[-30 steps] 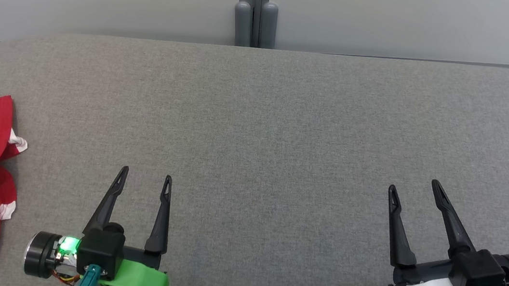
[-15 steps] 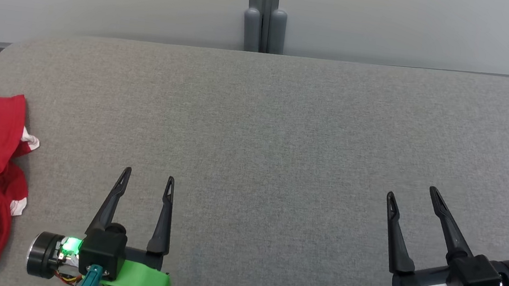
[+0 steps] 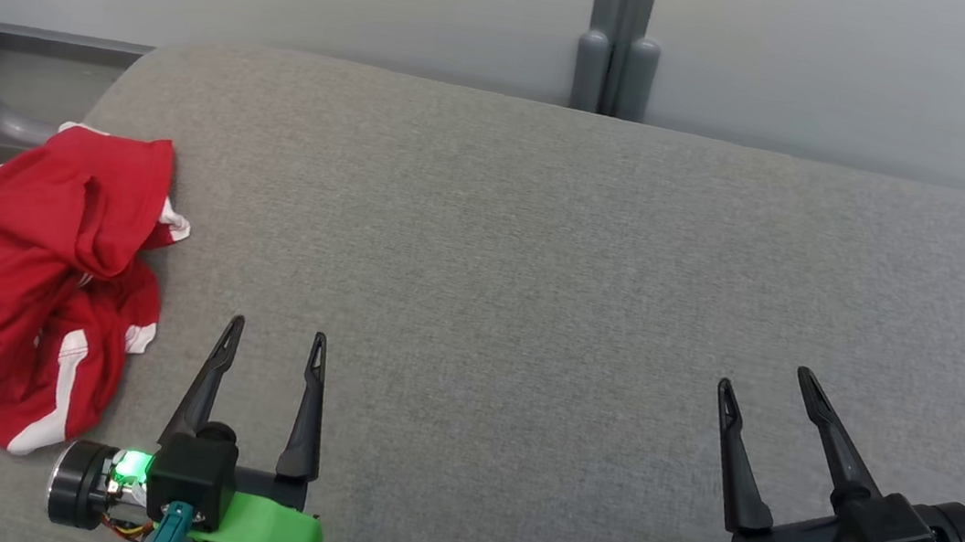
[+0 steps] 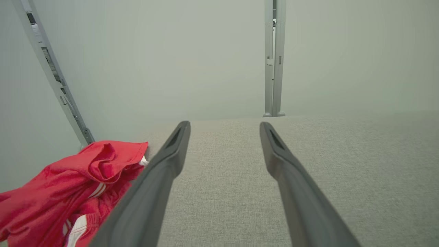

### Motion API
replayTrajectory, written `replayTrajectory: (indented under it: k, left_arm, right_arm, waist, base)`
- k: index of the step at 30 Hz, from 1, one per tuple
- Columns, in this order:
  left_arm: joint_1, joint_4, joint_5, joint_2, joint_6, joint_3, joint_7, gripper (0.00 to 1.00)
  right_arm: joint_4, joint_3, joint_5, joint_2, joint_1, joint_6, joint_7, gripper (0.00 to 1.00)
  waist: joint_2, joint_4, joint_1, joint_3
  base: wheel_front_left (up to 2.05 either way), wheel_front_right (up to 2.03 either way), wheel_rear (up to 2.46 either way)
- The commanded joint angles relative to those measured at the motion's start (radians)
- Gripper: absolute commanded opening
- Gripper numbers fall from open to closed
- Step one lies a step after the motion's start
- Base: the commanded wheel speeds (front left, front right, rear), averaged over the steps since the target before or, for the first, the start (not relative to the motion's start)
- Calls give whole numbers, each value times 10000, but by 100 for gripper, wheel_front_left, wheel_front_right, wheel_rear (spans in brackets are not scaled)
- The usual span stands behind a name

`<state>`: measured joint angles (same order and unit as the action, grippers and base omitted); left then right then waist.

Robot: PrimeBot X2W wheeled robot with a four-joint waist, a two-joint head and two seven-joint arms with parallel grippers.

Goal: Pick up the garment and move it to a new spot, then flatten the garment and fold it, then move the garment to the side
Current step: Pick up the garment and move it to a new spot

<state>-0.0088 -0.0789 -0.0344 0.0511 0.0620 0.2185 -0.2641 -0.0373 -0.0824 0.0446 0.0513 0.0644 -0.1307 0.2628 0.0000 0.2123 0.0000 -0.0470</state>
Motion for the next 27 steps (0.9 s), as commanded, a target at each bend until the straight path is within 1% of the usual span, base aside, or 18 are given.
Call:
replayTrajectory:
  k: [1,10,15,22,25,27]
  left_arm:
    - [100,15,48,0,72,-20,-6,100]
    - [264,216,-334,-3,206,-58,-6,100]
    - [378,349,-568,-2,349,-72,-6,100]
    - [367,796,-874,-4,849,-187,-5,100]
    - [128,1007,-914,-3,1040,-350,-5,100]
    - [-216,1133,-950,-5,1092,-501,-5,100]
  right_arm:
    - [5,-31,-97,25,95,-1,31,100]
    - [36,-110,-197,22,244,1,31,100]
    - [60,-155,-201,71,336,1,31,100]
    - [223,-597,-246,600,-226,1,31,100]
    - [191,-750,-229,848,-426,1,31,100]
    - [124,-756,-228,1026,-534,1,31,100]
  waist:
    - [0,861,0,19]
    - [0,2250,0,140]
    - [0,2954,0,153]
    - [0,3166,0,-446]
    - [0,3193,0,-784]
    - [0,3207,0,-1058]
  base:
    - [0,0,0]
    - [0,0,0]
    - [0,0,0]
    - [0,0,0]
    - [0,0,0]
    - [0,0,0]
